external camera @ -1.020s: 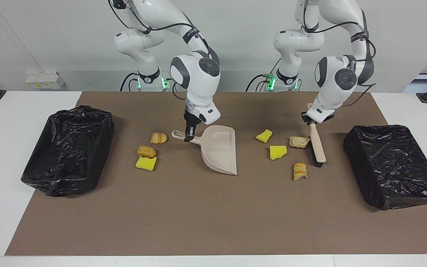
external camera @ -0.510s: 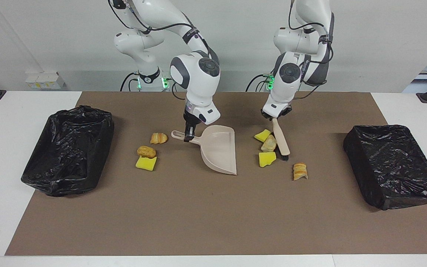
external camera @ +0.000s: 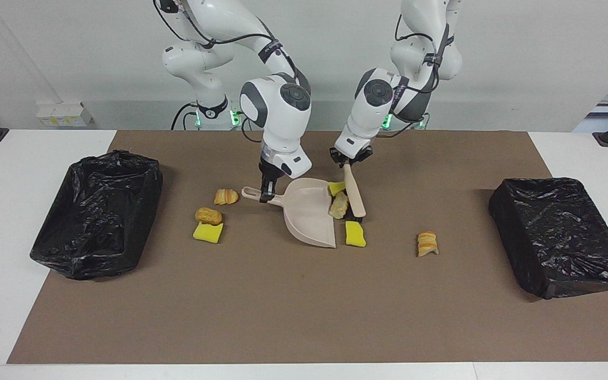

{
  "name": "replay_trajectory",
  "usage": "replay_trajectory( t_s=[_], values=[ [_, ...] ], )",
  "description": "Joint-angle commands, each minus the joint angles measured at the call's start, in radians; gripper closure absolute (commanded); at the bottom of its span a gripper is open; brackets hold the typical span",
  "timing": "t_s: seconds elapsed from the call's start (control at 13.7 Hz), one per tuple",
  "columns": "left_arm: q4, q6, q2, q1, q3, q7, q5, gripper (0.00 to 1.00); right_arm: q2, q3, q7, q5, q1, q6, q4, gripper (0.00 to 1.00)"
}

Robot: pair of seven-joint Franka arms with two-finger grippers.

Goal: Sweep and dump trash in bin
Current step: 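Sweep the bread and sponge pieces toward the dustpan with the left gripper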

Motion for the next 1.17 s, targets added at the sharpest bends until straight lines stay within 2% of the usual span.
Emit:
replay_trajectory(
  t_s=[0.0, 0.15, 0.36, 0.58, 0.73, 0.87, 1.09],
  values=[
    [0.115, -0.026, 0.055, -0.054, 0.017, -0.013, -0.025, 1.00, 0.001, 0.008, -0.067, -0.007, -0.037, 0.005, -0.014, 1.00],
    [0.148, -0.069, 0.045, -0.050, 0.017, -0.019, -0.022, 1.00, 0.000, 0.008, -0.113, 0.009, -0.068, 0.029, -0.037, 1.00],
    [0.204, -0.173, -0.012, -0.027, 0.028, -0.013, -0.010, 1.00, 0.000, 0.007, -0.151, 0.064, -0.086, 0.048, -0.048, 1.00],
    [0.228, -0.223, -0.040, 0.042, 0.029, -0.013, 0.003, 1.00, 0.001, 0.008, -0.165, 0.078, -0.088, 0.062, -0.049, 1.00],
    [0.247, -0.249, -0.037, 0.098, 0.028, -0.008, 0.068, 1.00, 0.001, 0.008, -0.164, 0.096, -0.091, 0.062, -0.049, 1.00],
    [0.244, -0.269, -0.034, 0.188, 0.028, 0.006, 0.084, 1.00, 0.001, 0.008, -0.164, 0.096, -0.091, 0.062, -0.051, 1.00],
    [0.238, -0.253, -0.017, 0.388, 0.028, 0.304, 0.099, 1.00, 0.000, 0.008, -0.156, 0.098, -0.094, 0.060, -0.057, 1.00]
  ],
)
